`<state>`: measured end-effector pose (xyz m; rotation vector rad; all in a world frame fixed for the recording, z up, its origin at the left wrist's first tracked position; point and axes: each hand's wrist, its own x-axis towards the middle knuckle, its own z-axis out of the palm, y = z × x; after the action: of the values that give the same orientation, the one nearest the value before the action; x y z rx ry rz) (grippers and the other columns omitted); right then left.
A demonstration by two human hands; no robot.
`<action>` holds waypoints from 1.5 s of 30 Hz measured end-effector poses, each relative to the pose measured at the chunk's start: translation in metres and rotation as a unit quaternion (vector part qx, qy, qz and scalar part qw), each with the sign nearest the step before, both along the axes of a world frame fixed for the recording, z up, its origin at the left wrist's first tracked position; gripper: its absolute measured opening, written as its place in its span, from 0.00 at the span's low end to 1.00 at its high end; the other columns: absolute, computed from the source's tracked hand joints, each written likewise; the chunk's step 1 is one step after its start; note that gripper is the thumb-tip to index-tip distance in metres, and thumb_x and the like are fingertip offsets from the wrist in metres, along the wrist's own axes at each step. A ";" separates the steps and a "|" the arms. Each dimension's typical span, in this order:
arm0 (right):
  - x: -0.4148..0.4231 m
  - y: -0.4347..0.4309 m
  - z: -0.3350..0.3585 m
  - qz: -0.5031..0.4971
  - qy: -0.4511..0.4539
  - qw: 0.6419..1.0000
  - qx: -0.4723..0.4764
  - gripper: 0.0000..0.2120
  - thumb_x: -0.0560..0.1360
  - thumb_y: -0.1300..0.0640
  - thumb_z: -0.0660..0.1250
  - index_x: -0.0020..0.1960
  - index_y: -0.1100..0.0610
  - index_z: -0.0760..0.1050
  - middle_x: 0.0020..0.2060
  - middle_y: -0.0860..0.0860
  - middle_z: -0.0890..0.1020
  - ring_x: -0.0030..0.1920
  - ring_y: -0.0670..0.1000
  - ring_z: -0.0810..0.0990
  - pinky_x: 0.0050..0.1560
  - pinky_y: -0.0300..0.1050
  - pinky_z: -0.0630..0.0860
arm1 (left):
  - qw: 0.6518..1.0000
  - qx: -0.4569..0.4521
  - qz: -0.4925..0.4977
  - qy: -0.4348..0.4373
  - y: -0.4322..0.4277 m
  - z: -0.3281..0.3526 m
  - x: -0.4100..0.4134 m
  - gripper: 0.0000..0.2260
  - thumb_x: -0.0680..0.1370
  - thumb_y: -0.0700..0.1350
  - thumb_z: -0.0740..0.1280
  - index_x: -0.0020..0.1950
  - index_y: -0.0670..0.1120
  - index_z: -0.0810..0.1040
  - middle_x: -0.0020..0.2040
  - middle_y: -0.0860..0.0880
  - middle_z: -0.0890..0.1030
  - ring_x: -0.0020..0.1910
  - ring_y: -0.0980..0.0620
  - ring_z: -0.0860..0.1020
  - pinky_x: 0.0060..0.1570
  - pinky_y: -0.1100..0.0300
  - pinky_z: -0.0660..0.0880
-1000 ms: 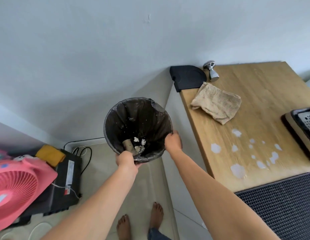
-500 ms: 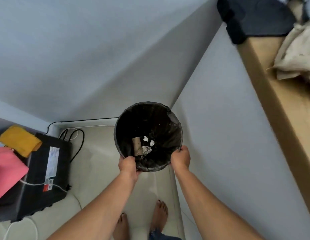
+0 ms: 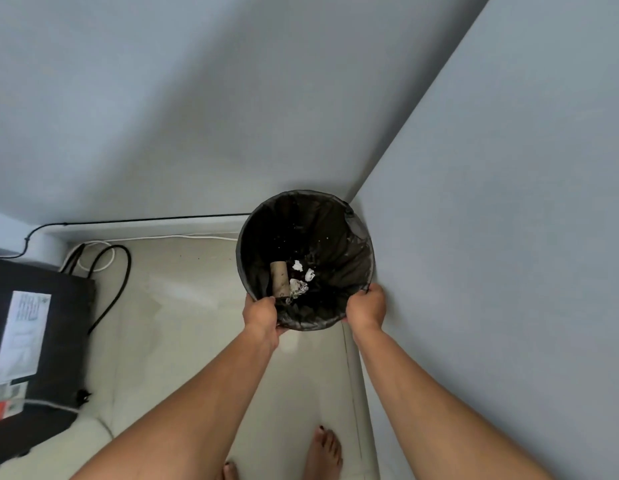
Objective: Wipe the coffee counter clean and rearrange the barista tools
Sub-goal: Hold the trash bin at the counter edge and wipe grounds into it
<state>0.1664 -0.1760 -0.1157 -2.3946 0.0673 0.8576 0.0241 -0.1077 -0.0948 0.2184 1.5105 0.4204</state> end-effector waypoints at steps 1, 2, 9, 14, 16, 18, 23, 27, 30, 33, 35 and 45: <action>0.002 0.001 -0.009 0.000 0.000 1.000 0.003 0.12 0.76 0.63 0.55 0.56 0.59 0.72 0.40 0.54 0.78 0.44 0.62 0.82 0.46 0.63 0.82 | 1.000 0.000 -0.001 0.000 0.002 -0.008 0.001 0.24 0.81 0.34 0.54 0.73 0.55 0.68 0.60 0.46 0.77 0.55 0.40 0.78 0.41 0.48 0.79; 0.003 0.003 -0.014 0.000 -0.002 1.000 0.009 0.12 0.76 0.62 0.55 0.56 0.58 0.72 0.42 0.56 0.79 0.44 0.62 0.82 0.46 0.63 0.82 | 1.000 0.002 0.003 -0.004 0.003 -0.014 0.001 0.24 0.81 0.34 0.54 0.73 0.55 0.68 0.61 0.46 0.77 0.56 0.40 0.78 0.43 0.46 0.79; 0.008 0.011 -0.023 0.011 -0.006 0.999 0.039 0.14 0.78 0.62 0.55 0.62 0.56 0.71 0.47 0.56 0.80 0.48 0.62 0.82 0.49 0.61 0.81 | 0.997 0.006 -0.007 -0.081 0.011 -0.039 -0.001 0.23 0.82 0.33 0.56 0.74 0.52 0.66 0.65 0.44 0.77 0.59 0.42 0.79 0.49 0.45 0.79; 0.006 0.009 0.000 0.002 0.030 0.999 0.044 0.17 0.82 0.57 0.57 0.70 0.53 0.68 0.60 0.55 0.80 0.59 0.60 0.80 0.61 0.55 0.76 | 0.994 -0.039 -0.087 -0.047 0.016 -0.016 -0.002 0.20 0.82 0.41 0.63 0.73 0.48 0.65 0.73 0.43 0.69 0.67 0.37 0.71 0.60 0.41 0.73; 0.002 0.006 0.026 0.010 0.039 0.999 0.024 0.22 0.82 0.58 0.57 0.76 0.57 0.61 0.65 0.58 0.77 0.63 0.61 0.77 0.60 0.48 0.71 | 0.993 -0.050 -0.105 -0.002 0.015 0.006 -0.004 0.22 0.82 0.42 0.63 0.75 0.45 0.63 0.76 0.42 0.62 0.73 0.35 0.63 0.66 0.40 0.69; -0.003 0.004 0.046 0.013 0.042 0.999 0.010 0.25 0.82 0.60 0.58 0.77 0.57 0.58 0.69 0.59 0.73 0.64 0.61 0.76 0.56 0.45 0.70 | 0.992 -0.041 -0.118 0.030 0.013 0.026 -0.007 0.21 0.82 0.42 0.61 0.75 0.42 0.64 0.76 0.42 0.63 0.72 0.38 0.65 0.67 0.42 0.69; -0.023 0.000 0.142 0.020 0.057 0.998 0.021 0.25 0.80 0.60 0.59 0.77 0.55 0.61 0.71 0.57 0.70 0.65 0.59 0.75 0.58 0.47 0.73 | 0.988 0.008 -0.149 0.044 0.009 0.123 -0.019 0.10 0.82 0.40 0.58 0.59 0.44 0.77 0.54 0.45 0.73 0.50 0.45 0.71 0.55 0.50 0.74; -0.034 0.003 0.240 0.034 0.057 0.997 0.048 0.23 0.79 0.63 0.56 0.73 0.55 0.67 0.68 0.56 0.74 0.64 0.59 0.76 0.59 0.48 0.73 | 0.982 0.066 -0.169 0.053 0.007 0.223 -0.018 0.10 0.81 0.40 0.57 0.54 0.48 0.77 0.48 0.46 0.77 0.42 0.48 0.75 0.39 0.56 0.73; -0.039 0.003 0.322 0.051 0.037 0.995 0.079 0.23 0.79 0.63 0.55 0.74 0.54 0.66 0.69 0.55 0.74 0.65 0.58 0.76 0.61 0.47 0.72 | 0.963 0.136 -0.220 0.077 0.002 0.297 -0.012 0.12 0.80 0.40 0.57 0.58 0.51 0.76 0.43 0.48 0.80 0.36 0.53 0.75 0.35 0.60 0.70; -0.040 -0.003 0.398 0.068 0.023 0.991 0.114 0.22 0.81 0.62 0.54 0.75 0.53 0.65 0.72 0.51 0.71 0.58 0.52 0.78 0.54 0.37 0.74 | 0.931 0.205 -0.285 0.096 0.000 0.362 -0.006 0.12 0.77 0.39 0.60 0.51 0.53 0.79 0.52 0.45 0.83 0.43 0.48 0.80 0.44 0.56 0.75; -0.028 -0.009 0.439 0.076 0.011 0.986 0.146 0.21 0.82 0.62 0.53 0.74 0.54 0.65 0.70 0.52 0.72 0.54 0.49 0.78 0.43 0.29 0.70 | 0.909 0.248 -0.313 0.118 0.000 0.395 0.008 0.11 0.74 0.41 0.63 0.45 0.56 0.80 0.53 0.46 0.84 0.51 0.45 0.82 0.54 0.51 0.77; 0.009 -0.054 0.563 0.211 -0.245 0.918 0.228 0.17 0.80 0.59 0.59 0.68 0.54 0.73 0.61 0.51 0.79 0.63 0.53 0.76 0.61 0.48 0.71 | 0.793 0.440 -0.390 0.159 -0.014 0.533 0.069 0.13 0.77 0.43 0.60 0.52 0.58 0.80 0.52 0.52 0.84 0.47 0.50 0.81 0.48 0.57 0.76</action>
<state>0.1756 -0.2303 0.4475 -2.1208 -0.7847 0.3595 0.0926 -0.1213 0.4387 1.6640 1.2905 0.3881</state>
